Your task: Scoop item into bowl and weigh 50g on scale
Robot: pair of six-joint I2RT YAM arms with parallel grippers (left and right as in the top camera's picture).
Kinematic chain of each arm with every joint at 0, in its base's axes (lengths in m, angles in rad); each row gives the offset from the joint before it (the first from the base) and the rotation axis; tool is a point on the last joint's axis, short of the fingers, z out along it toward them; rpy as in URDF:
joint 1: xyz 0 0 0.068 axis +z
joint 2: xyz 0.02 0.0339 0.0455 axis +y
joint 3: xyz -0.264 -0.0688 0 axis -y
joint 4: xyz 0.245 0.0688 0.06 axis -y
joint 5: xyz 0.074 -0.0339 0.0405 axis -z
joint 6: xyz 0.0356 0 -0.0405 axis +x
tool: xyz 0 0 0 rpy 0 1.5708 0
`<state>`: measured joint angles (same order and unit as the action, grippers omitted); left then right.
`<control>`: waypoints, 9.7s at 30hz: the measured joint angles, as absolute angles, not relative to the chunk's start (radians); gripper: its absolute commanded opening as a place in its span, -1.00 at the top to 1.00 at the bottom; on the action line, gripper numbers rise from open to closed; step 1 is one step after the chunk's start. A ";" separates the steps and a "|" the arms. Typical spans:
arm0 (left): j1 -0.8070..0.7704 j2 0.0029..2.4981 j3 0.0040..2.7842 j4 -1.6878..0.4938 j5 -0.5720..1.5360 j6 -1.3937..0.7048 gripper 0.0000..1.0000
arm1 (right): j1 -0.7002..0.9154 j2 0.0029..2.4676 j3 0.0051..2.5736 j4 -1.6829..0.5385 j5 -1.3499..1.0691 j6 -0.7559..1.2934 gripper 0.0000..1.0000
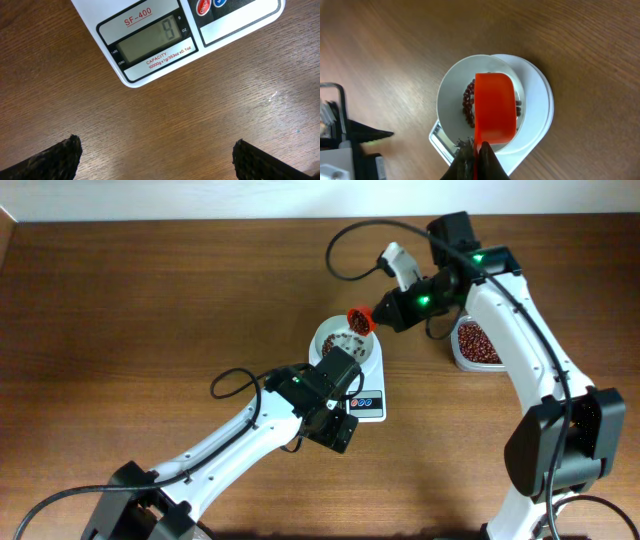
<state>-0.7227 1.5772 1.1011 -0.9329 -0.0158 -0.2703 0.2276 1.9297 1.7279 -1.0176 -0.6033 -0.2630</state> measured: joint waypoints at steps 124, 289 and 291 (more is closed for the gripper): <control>-0.723 1.577 1.101 -0.933 -0.016 -0.270 -0.98 | -0.431 2.014 1.630 -1.148 -0.657 -0.135 0.92; -0.723 1.577 1.101 -0.933 -0.016 -0.270 -0.98 | 0.020 2.014 1.625 -1.092 -1.269 -0.201 0.92; -0.723 1.577 1.101 -0.933 -0.016 -0.270 -0.98 | 0.041 2.014 1.625 -1.074 -1.230 -0.198 0.92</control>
<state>-0.7227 1.5772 1.1011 -0.9333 -0.0158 -0.2703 0.0410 2.0136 1.6253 -1.0744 -1.2297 -0.1982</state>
